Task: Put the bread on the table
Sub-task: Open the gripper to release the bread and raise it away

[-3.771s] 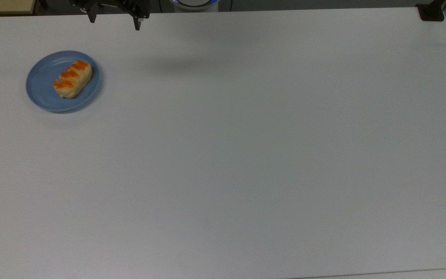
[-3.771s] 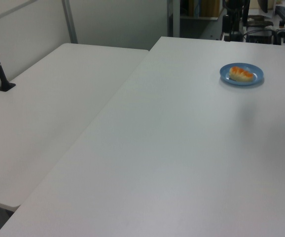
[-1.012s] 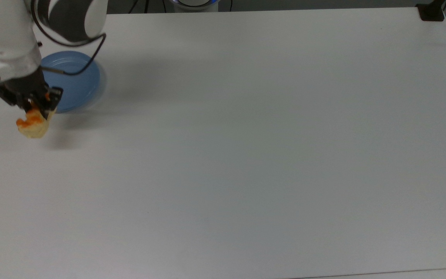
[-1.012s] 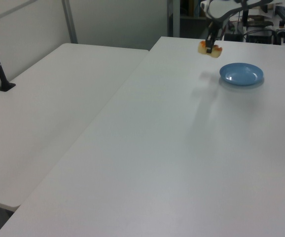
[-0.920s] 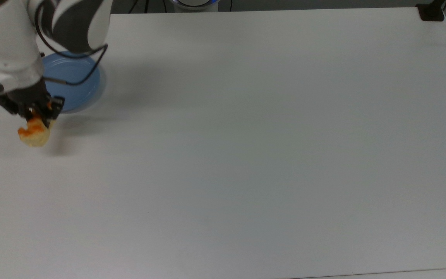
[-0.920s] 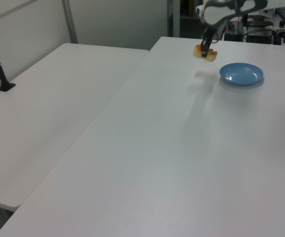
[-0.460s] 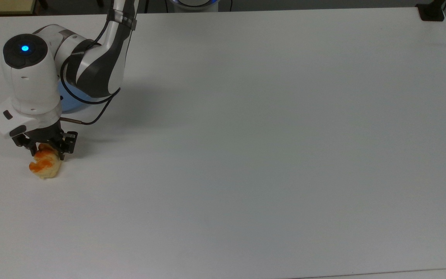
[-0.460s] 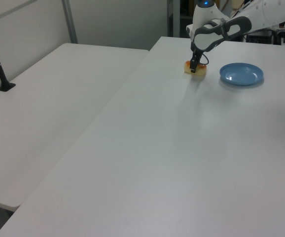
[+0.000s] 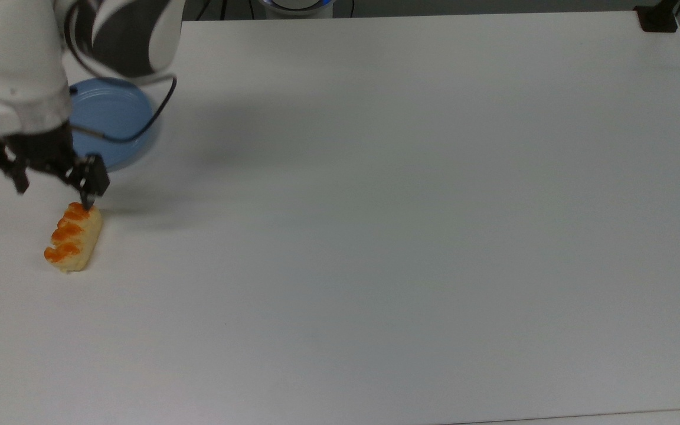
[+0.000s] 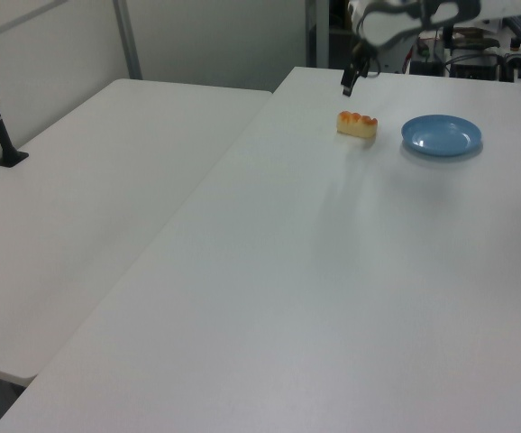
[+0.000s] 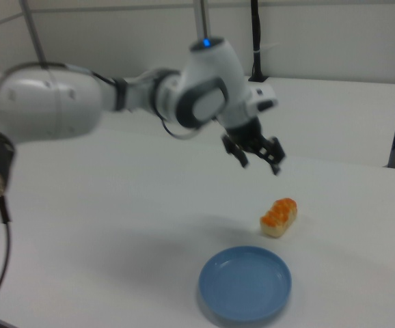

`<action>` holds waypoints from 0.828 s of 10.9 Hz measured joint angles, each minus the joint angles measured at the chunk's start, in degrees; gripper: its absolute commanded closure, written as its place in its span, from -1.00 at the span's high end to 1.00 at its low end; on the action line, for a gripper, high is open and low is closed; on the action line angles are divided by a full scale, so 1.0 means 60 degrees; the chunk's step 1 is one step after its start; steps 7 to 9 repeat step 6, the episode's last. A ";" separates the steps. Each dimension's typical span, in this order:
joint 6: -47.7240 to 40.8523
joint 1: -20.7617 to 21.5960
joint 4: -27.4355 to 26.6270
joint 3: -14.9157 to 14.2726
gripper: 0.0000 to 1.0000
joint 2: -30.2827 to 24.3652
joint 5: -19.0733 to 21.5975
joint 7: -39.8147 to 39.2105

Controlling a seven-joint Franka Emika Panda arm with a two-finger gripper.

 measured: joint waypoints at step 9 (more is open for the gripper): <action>-0.5119 0.0410 -0.1477 0.1748 1.00 -0.4368 -0.0796 0.2063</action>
